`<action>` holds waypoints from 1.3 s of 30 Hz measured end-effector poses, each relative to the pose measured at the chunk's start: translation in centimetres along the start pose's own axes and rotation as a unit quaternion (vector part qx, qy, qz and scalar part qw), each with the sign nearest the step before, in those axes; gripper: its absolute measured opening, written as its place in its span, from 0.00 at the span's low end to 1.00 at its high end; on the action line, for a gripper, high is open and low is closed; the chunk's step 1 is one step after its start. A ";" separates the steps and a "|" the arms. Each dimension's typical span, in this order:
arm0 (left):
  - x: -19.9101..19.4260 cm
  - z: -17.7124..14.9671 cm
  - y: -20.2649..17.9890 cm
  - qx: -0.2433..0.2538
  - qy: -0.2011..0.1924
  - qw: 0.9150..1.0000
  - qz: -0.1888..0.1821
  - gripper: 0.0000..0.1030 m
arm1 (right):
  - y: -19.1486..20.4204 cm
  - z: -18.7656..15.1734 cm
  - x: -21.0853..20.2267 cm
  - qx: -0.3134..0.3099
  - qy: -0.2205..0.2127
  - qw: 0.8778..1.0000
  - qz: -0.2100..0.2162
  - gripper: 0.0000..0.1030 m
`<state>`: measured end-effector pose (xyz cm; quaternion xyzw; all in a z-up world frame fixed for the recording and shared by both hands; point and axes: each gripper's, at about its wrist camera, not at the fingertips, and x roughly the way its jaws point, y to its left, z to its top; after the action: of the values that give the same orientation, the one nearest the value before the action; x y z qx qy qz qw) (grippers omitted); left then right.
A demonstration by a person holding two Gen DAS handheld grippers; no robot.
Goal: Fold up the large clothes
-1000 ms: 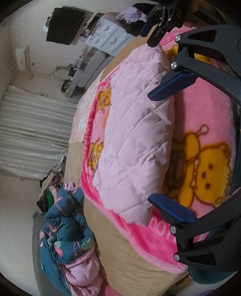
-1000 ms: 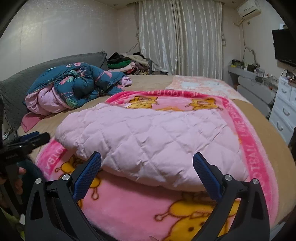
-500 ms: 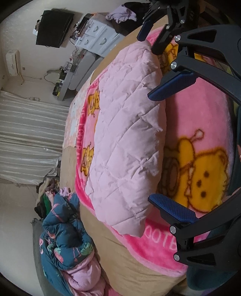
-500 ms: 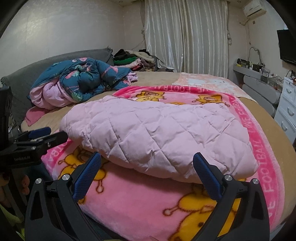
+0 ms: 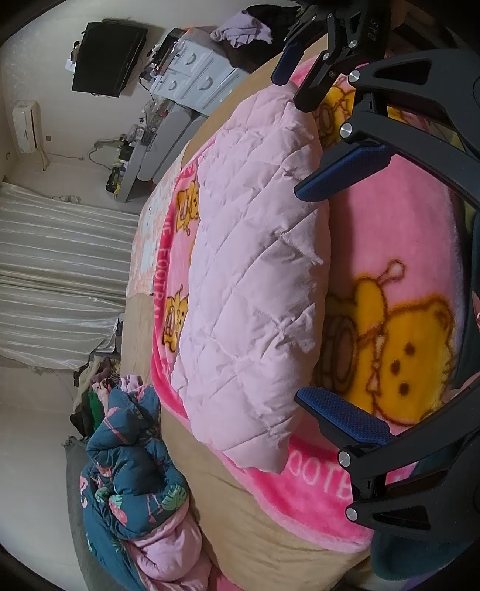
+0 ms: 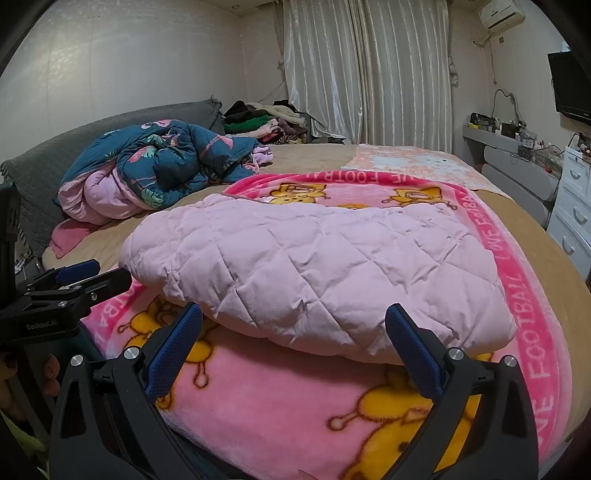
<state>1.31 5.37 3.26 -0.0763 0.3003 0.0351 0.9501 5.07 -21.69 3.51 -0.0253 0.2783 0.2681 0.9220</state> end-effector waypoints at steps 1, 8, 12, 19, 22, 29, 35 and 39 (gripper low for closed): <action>0.0 0.0 0.0 0.000 0.000 1.000 0.000 0.91 | 0.0 0.0 0.0 0.000 0.000 1.000 0.000 0.96; -0.1 -0.2 0.0 -0.002 -0.001 1.000 0.003 0.91 | 0.1 -0.2 0.0 0.000 0.001 1.000 0.000 0.96; -0.2 -0.2 0.1 -0.002 -0.002 1.000 0.002 0.91 | 0.2 -0.2 0.0 0.001 0.001 1.000 0.000 0.96; -0.2 -0.2 0.1 -0.004 0.001 1.000 0.007 0.91 | 0.1 -0.2 0.0 0.001 0.001 1.000 0.001 0.96; -0.2 -0.2 0.2 -0.005 0.001 1.000 0.007 0.91 | 0.1 -0.2 0.0 0.001 0.001 1.000 0.000 0.96; -0.3 -0.2 0.2 -0.004 0.000 1.000 0.007 0.91 | 0.3 -0.4 0.0 0.002 0.003 1.000 0.000 0.96; -0.3 -0.2 0.3 -0.005 0.000 1.000 0.007 0.91 | 0.4 -0.6 0.0 0.003 0.004 1.000 0.002 0.96; -0.3 -0.2 0.3 -0.005 0.000 1.000 0.007 0.91 | 0.3 -0.5 0.0 0.003 0.004 1.000 0.001 0.96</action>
<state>0.86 5.66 3.23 -0.0789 0.3003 0.0438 0.9496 4.62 -21.51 3.11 -0.0236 0.2828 0.2686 0.9205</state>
